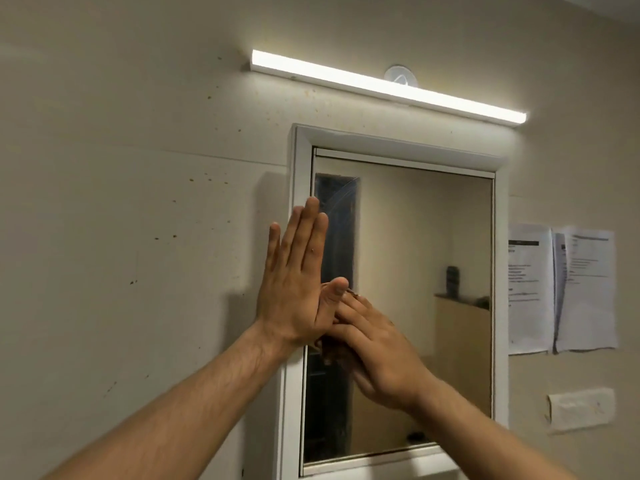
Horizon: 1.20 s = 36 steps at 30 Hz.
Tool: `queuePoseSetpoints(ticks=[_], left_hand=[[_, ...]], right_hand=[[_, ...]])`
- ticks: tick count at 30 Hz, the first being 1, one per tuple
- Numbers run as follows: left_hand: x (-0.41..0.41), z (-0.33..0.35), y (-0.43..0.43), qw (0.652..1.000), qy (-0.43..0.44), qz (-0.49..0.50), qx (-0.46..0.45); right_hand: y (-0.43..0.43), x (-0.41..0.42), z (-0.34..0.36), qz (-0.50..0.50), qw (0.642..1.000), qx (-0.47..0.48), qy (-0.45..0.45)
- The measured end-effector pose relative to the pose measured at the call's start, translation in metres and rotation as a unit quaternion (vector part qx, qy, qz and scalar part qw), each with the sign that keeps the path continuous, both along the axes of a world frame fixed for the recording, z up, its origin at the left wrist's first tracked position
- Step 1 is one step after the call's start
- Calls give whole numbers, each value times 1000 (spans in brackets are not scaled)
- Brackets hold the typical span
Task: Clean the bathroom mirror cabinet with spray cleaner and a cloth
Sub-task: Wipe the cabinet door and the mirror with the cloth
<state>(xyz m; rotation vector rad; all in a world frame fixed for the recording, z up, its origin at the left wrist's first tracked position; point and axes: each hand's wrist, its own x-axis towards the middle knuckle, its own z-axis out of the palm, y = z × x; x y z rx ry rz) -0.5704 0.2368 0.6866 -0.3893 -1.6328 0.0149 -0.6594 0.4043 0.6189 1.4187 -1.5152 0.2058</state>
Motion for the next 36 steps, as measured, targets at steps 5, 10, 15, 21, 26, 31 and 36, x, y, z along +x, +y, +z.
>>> queuePoseSetpoints(ticks=[5,10,15,21,26,31,36], left_hand=[[-3,-13,-3,999,-16,-34,24],[-8,-14,-5,997,8,-54,54],[-10,-19,1,992,-25,-61,105],[-11,-46,7,992,-45,-34,112],[-12,-46,6,991,-35,-48,119],[-10,-58,11,992,-36,-22,115],[-9,-77,22,988,-68,139,-1]], right_hand=[[11,4,105,-13,983,-170,-65],[-27,14,119,-30,972,-227,-45],[0,1,-80,-71,997,-29,6],[25,-11,-39,-87,993,-72,32],[-14,-4,49,-161,920,-341,-107],[-27,20,-139,-126,980,-134,-69],[-9,6,-141,-133,985,-103,-38]])
